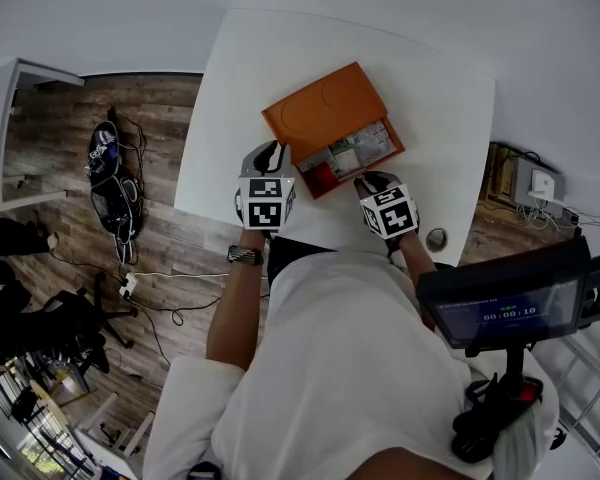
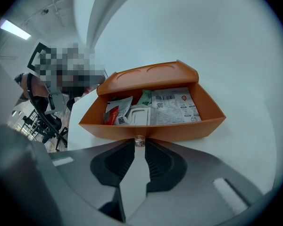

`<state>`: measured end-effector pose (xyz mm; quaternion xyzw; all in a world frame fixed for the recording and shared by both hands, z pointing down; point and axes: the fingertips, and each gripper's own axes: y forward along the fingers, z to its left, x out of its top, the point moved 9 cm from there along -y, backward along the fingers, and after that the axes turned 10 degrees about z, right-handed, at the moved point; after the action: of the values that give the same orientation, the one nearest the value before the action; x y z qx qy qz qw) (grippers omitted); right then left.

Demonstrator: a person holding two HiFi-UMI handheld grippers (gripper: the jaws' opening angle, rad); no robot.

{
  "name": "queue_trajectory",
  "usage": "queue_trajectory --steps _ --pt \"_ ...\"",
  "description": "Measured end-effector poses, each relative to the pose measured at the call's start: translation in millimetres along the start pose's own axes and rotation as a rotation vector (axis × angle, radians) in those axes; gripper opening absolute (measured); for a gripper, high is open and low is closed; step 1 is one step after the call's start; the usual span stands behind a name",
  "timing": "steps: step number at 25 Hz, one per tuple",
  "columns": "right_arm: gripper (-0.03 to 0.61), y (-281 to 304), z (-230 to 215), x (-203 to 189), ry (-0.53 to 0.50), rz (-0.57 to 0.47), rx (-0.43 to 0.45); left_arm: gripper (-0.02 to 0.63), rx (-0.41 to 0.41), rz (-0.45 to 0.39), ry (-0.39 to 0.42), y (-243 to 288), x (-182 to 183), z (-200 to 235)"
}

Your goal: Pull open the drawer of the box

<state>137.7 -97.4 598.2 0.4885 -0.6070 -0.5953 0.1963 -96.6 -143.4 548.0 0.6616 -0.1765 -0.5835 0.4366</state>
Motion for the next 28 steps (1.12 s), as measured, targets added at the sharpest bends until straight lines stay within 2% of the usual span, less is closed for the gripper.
queue_trajectory --steps 28 --pt "0.072 -1 -3 -20 0.013 0.032 -0.012 0.074 0.002 -0.001 0.006 5 2 1"
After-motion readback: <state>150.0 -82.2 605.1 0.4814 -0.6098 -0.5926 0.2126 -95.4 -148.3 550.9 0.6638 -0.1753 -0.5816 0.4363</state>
